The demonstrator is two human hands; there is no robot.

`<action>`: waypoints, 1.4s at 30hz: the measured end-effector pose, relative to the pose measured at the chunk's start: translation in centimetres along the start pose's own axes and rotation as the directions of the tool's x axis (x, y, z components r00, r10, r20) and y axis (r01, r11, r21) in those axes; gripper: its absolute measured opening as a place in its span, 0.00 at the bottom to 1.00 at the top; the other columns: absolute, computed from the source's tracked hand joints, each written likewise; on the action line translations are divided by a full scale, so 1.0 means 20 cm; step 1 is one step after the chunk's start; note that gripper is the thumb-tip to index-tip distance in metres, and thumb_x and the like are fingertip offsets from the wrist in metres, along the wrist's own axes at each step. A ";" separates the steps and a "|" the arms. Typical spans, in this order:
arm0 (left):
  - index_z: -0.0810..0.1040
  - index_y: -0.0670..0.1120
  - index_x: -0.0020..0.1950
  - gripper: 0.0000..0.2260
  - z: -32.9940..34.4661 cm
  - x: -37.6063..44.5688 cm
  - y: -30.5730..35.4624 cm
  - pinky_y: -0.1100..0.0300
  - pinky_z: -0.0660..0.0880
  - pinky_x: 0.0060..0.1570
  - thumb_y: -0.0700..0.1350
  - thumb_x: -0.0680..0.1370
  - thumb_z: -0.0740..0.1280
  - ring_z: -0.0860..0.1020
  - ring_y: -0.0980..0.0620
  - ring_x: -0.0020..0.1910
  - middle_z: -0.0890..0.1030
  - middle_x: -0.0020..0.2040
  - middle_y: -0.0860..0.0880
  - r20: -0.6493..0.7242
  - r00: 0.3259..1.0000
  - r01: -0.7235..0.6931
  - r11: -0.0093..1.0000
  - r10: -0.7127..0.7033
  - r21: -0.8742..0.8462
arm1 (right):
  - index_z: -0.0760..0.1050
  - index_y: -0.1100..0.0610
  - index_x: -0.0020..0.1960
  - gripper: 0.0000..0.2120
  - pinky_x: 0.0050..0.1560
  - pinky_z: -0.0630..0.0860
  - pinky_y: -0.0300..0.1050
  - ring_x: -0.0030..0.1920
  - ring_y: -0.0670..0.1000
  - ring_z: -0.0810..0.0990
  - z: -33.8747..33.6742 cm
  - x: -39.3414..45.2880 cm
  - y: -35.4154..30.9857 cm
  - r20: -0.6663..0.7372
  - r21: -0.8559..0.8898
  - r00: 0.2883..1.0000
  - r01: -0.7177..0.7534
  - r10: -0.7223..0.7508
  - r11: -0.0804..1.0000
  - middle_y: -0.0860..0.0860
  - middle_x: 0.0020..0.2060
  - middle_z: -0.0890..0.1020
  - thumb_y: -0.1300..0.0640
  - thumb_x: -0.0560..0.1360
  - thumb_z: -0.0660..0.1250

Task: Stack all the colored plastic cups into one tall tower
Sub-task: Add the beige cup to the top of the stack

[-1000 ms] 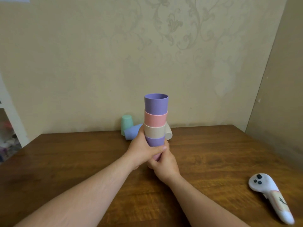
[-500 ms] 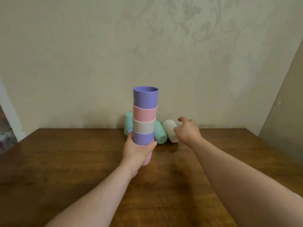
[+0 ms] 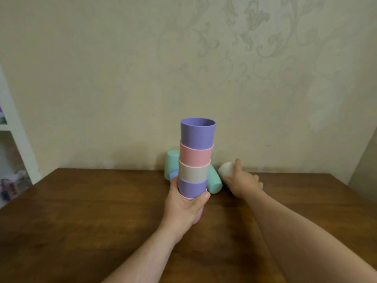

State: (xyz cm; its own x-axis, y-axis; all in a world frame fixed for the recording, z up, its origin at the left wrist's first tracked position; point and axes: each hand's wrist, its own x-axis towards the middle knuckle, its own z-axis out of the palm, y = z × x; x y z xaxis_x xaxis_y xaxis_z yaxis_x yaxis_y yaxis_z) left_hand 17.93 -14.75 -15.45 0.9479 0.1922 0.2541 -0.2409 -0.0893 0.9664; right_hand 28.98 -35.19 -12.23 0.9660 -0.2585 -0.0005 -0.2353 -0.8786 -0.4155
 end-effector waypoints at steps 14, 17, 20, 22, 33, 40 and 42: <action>0.72 0.58 0.71 0.35 -0.05 -0.30 0.14 0.66 0.77 0.52 0.46 0.69 0.85 0.82 0.60 0.59 0.83 0.62 0.60 0.002 0.998 0.064 0.998 -0.064 -0.018 | 0.59 0.49 0.82 0.49 0.65 0.79 0.53 0.68 0.57 0.80 -0.05 -0.65 0.26 -0.215 0.406 0.975 0.146 -0.061 0.902 0.53 0.71 0.78 0.47 0.68 0.80; 0.71 0.56 0.74 0.39 -0.05 -0.37 0.17 0.69 0.76 0.49 0.43 0.68 0.86 0.81 0.62 0.59 0.81 0.61 0.62 -0.028 0.998 0.057 0.997 -0.058 -0.046 | 0.60 0.48 0.82 0.48 0.67 0.78 0.53 0.69 0.57 0.79 -0.03 -0.76 0.26 -0.216 0.469 0.976 0.138 -0.039 0.872 0.53 0.72 0.77 0.48 0.69 0.81; 0.68 0.56 0.78 0.45 -0.09 -0.37 0.22 0.59 0.79 0.59 0.45 0.66 0.87 0.81 0.57 0.61 0.80 0.61 0.63 -0.043 0.997 0.060 0.998 -0.062 -0.029 | 0.61 0.50 0.83 0.48 0.68 0.77 0.53 0.70 0.59 0.79 -0.14 -0.82 0.20 -0.205 0.498 0.978 0.122 -0.020 0.859 0.55 0.73 0.77 0.48 0.69 0.81; 0.65 0.59 0.79 0.49 -0.12 -0.36 0.27 0.51 0.79 0.65 0.45 0.65 0.88 0.82 0.58 0.62 0.81 0.66 0.60 -0.034 0.999 0.039 0.998 -0.041 -0.039 | 0.63 0.51 0.82 0.46 0.67 0.78 0.52 0.68 0.58 0.80 -0.30 -0.82 0.13 -0.263 0.539 0.964 0.176 -0.034 0.824 0.55 0.71 0.80 0.47 0.69 0.82; 0.73 0.58 0.69 0.29 -0.14 -0.26 0.67 0.56 0.82 0.50 0.55 0.72 0.81 0.83 0.54 0.57 0.84 0.59 0.55 0.103 0.994 -0.028 0.999 0.025 0.037 | 0.65 0.47 0.79 0.40 0.41 0.79 0.31 0.51 0.39 0.80 -1.04 -1.03 -0.53 -0.454 0.696 0.825 0.564 -0.335 0.445 0.39 0.54 0.75 0.50 0.73 0.82; 0.75 0.55 0.64 0.22 -0.08 -0.24 0.62 0.52 0.82 0.54 0.53 0.74 0.79 0.84 0.54 0.54 0.85 0.55 0.55 0.001 0.996 -0.089 0.996 0.089 0.027 | 0.64 0.43 0.81 0.43 0.63 0.83 0.53 0.64 0.54 0.81 -0.77 -1.04 -0.55 -0.314 0.634 0.838 0.535 -0.447 0.559 0.47 0.65 0.77 0.50 0.71 0.82; 0.76 0.54 0.61 0.21 -0.06 -0.22 0.61 0.57 0.82 0.51 0.54 0.73 0.80 0.85 0.55 0.53 0.86 0.52 0.55 -0.010 0.994 -0.105 0.994 0.105 -0.015 | 0.65 0.41 0.79 0.40 0.60 0.83 0.51 0.63 0.53 0.81 -0.71 -1.02 -0.53 -0.315 0.658 0.845 0.523 -0.432 0.542 0.46 0.66 0.77 0.49 0.72 0.81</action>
State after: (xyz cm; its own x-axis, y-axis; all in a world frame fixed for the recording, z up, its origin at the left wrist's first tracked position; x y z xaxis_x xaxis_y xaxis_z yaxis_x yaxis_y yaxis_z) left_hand 10.58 -15.48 -4.72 0.9155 0.1911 0.3541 -0.3420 -0.0940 0.9350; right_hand 10.17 -26.39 5.17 0.8843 0.0349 0.4655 0.4475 -0.3475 -0.8240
